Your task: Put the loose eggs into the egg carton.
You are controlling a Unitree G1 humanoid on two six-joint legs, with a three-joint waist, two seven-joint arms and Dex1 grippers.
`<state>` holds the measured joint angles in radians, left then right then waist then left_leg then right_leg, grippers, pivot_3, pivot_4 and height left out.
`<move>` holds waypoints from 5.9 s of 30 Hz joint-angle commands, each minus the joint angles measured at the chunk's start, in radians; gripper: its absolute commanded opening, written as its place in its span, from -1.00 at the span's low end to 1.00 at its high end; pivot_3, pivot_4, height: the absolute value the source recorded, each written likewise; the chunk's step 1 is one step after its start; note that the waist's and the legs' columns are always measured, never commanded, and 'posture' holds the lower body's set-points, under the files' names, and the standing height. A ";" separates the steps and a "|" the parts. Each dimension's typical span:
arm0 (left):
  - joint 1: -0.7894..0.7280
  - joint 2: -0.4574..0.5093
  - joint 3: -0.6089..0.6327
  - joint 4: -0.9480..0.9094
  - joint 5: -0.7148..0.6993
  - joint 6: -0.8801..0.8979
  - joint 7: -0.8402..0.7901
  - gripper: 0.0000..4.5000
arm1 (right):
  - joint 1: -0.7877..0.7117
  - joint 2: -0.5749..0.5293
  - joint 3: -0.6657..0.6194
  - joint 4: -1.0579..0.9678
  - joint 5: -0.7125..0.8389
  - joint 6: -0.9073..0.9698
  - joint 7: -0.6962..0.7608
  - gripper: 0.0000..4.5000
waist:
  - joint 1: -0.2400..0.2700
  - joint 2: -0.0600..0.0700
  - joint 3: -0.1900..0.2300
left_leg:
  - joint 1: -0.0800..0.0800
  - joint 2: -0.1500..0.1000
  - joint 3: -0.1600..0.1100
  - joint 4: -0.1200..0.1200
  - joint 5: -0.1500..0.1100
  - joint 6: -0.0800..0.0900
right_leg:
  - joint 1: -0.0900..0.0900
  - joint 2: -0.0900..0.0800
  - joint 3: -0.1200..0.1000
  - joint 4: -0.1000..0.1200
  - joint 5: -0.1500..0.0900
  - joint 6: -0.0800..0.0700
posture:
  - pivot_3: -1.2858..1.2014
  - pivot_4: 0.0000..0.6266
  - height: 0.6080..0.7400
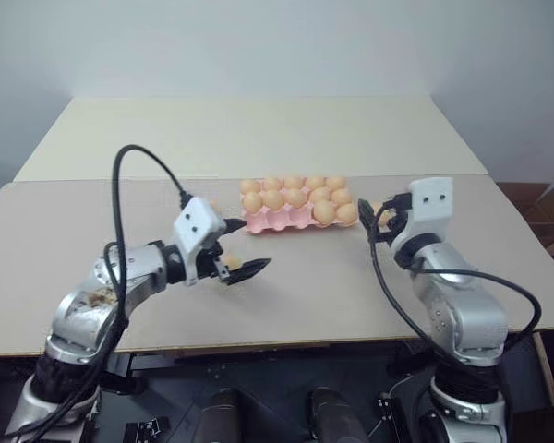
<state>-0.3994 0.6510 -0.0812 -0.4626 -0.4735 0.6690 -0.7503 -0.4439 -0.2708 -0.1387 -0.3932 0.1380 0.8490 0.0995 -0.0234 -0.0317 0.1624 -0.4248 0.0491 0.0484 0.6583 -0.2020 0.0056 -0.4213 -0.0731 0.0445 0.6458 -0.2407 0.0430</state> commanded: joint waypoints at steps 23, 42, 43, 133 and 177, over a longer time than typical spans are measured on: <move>-0.090 -0.050 -0.093 0.018 0.051 0.013 -0.011 1.00 | -0.417 -0.154 0.034 1.014 -0.072 -0.294 0.175 0.99 | -0.002 0.000 0.000 | -0.003 -0.001 0.000 -0.001 0.000 0.000 | -0.001 0.000 0.000 -0.003 0.000 0.000 | 0.03 -0.52 1.00; 0.040 0.029 0.065 -0.050 0.052 0.027 0.031 1.00 | -0.271 -0.140 0.067 0.543 -0.065 -0.246 0.206 -0.15 | -0.016 0.000 0.000 | -0.005 0.000 -0.001 -0.001 0.000 0.000 | -0.003 0.000 0.000 -0.002 0.000 0.001 | 0.03 -0.52 1.00; 0.046 0.038 0.077 -0.056 0.052 0.030 0.033 1.00 | -0.247 -0.126 0.071 0.453 -0.046 -0.204 0.211 -0.15 | -0.016 0.000 0.000 | -0.005 0.000 -0.001 -0.001 0.000 0.000 | -0.003 0.000 0.000 -0.001 0.000 0.001 | 0.03 -0.52 1.00; 0.124 -0.099 0.036 0.023 0.042 0.281 0.349 0.61 | 0.303 -0.495 0.097 -0.449 0.488 -0.090 0.654 1.00 | 0.012 -0.002 0.001 | 0.000 0.000 -0.002 0.000 -0.001 -0.001 | 0.002 0.000 -0.001 -0.003 -0.001 0.000 | 0.03 -0.52 1.00; -0.368 -0.333 -0.112 0.663 0.381 -0.293 0.189 0.98 | 0.078 -0.279 0.005 -0.465 0.646 0.269 0.133 1.00 | 0.011 -0.002 0.001 | -0.007 -0.002 -0.005 0.002 -0.001 -0.001 | -0.001 -0.001 -0.003 -0.003 0.000 0.002 | 0.03 -0.52 1.00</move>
<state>-0.7684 0.3083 -0.2289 0.2790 -0.0826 0.3784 -0.5676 -0.3652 -0.5440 -0.0970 -0.8167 0.7697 1.1203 0.2368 -0.0120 -0.0340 0.1639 -0.4317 0.0472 0.0434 0.6600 -0.2031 0.0051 -0.4226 -0.0742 0.0419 0.6424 -0.2412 0.0448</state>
